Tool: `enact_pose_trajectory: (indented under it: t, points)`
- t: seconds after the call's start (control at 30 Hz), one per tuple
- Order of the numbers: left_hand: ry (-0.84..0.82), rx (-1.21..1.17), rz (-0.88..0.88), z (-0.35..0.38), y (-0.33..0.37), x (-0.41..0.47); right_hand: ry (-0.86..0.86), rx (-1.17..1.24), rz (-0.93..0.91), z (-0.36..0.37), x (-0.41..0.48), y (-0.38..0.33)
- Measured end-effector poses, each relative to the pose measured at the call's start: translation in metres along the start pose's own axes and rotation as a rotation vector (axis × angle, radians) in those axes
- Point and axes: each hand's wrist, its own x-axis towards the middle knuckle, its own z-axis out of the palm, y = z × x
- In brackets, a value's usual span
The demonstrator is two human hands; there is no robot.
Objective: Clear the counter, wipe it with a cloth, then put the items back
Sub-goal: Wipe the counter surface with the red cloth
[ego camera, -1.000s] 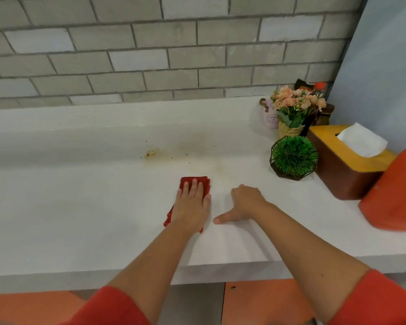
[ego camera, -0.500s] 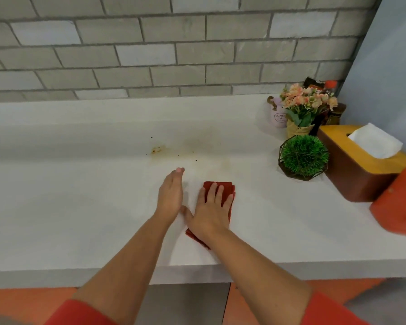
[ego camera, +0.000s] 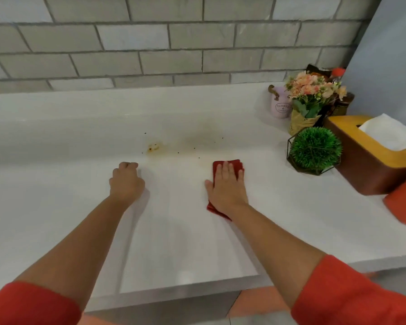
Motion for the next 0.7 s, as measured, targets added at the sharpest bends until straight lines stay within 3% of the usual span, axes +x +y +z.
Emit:
enact_pose_trajectory:
  t: [0.1, 0.2, 0.27, 0.37, 0.5, 0.6, 0.7]
  points:
    - [0.013, 0.006, -0.020, -0.002, 0.002, 0.014, -0.053, 0.058, -0.313, 0.005, -0.035, -0.044]
    - [0.013, 0.006, -0.036, -0.007, -0.001, 0.030, -0.064, 0.130, -0.468, 0.000, -0.043, -0.018]
    - [-0.030, 0.020, -0.060, -0.008, -0.008, 0.043, -0.029, 0.174, -0.405, -0.006, -0.034, 0.019]
    - [-0.193, 0.062, -0.096, -0.008, -0.019, 0.052, -0.007, 0.109, -0.111, -0.012, -0.003, 0.063]
    - [-0.376, 0.167, -0.024, -0.006, -0.032, 0.049, 0.008, 0.023, 0.166, -0.010, 0.042, 0.049]
    - [-0.400, 0.264, 0.006, -0.009, -0.031, 0.051, 0.019, 0.007, 0.160, -0.003, 0.047, 0.006]
    - [-0.436, 0.396, 0.000, -0.017, -0.020, 0.051, 0.007, 0.028, -0.055, 0.004, 0.020, -0.043]
